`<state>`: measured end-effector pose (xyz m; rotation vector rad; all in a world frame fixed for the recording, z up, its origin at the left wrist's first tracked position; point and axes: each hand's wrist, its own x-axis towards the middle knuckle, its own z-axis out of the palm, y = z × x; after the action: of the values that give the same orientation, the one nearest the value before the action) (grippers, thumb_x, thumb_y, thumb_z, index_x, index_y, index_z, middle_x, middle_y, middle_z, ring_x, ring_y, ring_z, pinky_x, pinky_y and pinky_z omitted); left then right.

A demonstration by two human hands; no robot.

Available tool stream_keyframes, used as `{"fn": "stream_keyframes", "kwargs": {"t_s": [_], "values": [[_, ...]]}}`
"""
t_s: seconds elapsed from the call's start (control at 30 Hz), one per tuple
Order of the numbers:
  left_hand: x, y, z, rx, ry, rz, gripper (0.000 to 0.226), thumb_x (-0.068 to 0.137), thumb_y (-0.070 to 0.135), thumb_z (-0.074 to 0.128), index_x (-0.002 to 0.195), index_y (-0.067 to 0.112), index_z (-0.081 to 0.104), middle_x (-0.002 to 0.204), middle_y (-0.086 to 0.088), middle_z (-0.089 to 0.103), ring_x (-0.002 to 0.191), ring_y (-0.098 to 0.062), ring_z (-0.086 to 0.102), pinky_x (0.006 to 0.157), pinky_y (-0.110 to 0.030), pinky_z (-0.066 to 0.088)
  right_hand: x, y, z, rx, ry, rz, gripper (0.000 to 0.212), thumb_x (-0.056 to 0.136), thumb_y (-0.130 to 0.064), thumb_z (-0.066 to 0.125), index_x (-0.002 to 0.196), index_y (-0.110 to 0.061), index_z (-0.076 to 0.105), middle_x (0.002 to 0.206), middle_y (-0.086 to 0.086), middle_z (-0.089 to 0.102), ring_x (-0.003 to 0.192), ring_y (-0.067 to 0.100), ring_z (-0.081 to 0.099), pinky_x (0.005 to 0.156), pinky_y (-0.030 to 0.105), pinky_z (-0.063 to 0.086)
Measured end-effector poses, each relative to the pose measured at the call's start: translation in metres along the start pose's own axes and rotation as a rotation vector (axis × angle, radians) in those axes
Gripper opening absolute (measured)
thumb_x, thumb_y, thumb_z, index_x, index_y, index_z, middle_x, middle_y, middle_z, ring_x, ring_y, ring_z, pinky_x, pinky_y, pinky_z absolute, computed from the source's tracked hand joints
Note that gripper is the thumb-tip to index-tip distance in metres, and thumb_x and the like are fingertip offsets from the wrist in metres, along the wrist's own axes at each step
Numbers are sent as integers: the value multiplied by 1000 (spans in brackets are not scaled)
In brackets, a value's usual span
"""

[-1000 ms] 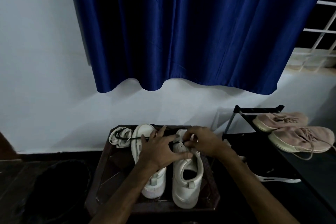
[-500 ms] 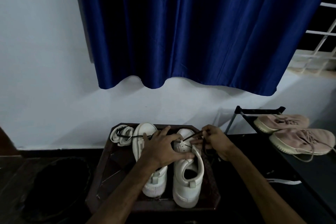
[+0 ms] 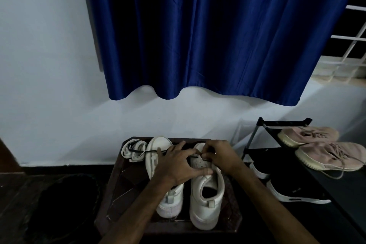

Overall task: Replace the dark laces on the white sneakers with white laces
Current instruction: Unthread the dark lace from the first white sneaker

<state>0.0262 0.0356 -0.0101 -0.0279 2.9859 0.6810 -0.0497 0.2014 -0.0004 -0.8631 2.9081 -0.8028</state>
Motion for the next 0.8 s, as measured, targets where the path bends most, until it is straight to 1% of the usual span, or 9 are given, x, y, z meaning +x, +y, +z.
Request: {"fn": "stream_keyframes", "kwargs": {"t_s": [0.1,0.2,0.27,0.37,0.5,0.57,0.63,0.7,0.8], "values": [[0,-1,-1,-10,-9,-2,87,53,97,47,130,56,44,161,8,16,148,-22,17,113,-66,-1,-1,3,-1,-427,3,-41,25,85,0,57,106,-10,63,108,9,58,106,24,54,79,35,49],[1,-1,0,-21,-8,10,88,52,97,47,130,56,43,161,9,16,147,-23,18,113,-66,0,-5,7,0,-632,82,77,29,89,-3,50,118,-8,55,119,9,48,112,27,49,81,36,50],[2,-1,1,-27,-6,17,89,51,98,47,130,57,43,161,9,16,147,-22,18,113,-67,0,-5,13,-4,-591,170,221,25,90,-2,49,114,-3,55,121,10,48,108,29,55,77,39,53],[0,-2,-1,-57,7,28,85,52,97,48,127,56,46,162,11,14,148,-21,16,113,-66,2,-1,29,-15,-294,217,409,16,89,-2,51,99,3,63,114,19,61,100,37,62,79,40,50],[-1,-5,-2,-240,53,146,80,60,88,55,131,53,44,162,14,7,148,-14,11,118,-57,8,-2,21,-2,103,69,489,24,96,-27,53,92,-5,61,98,15,67,95,28,62,74,31,45],[0,-9,-9,-558,175,150,69,72,76,60,132,44,47,161,14,12,147,-10,15,119,-42,18,-4,14,10,136,26,492,23,94,-33,56,95,-10,56,97,10,63,92,24,59,70,27,39],[2,-22,-14,-768,355,73,45,91,50,55,131,30,52,159,10,20,145,-7,20,112,-26,22,-4,16,22,100,38,503,35,91,-40,59,107,-8,55,108,12,62,103,28,60,78,30,43],[2,-37,-11,-685,453,8,35,100,33,47,132,19,54,156,3,28,144,-10,24,107,-18,20,-3,20,31,42,66,525,42,91,-43,58,114,-8,54,117,15,60,111,33,57,88,35,43],[4,-49,5,-716,405,-56,23,100,21,51,119,11,60,130,1,54,134,-19,41,98,-8,26,1,16,40,-67,100,529,43,98,-39,49,122,-3,49,124,20,56,118,36,53,97,37,38]]}}
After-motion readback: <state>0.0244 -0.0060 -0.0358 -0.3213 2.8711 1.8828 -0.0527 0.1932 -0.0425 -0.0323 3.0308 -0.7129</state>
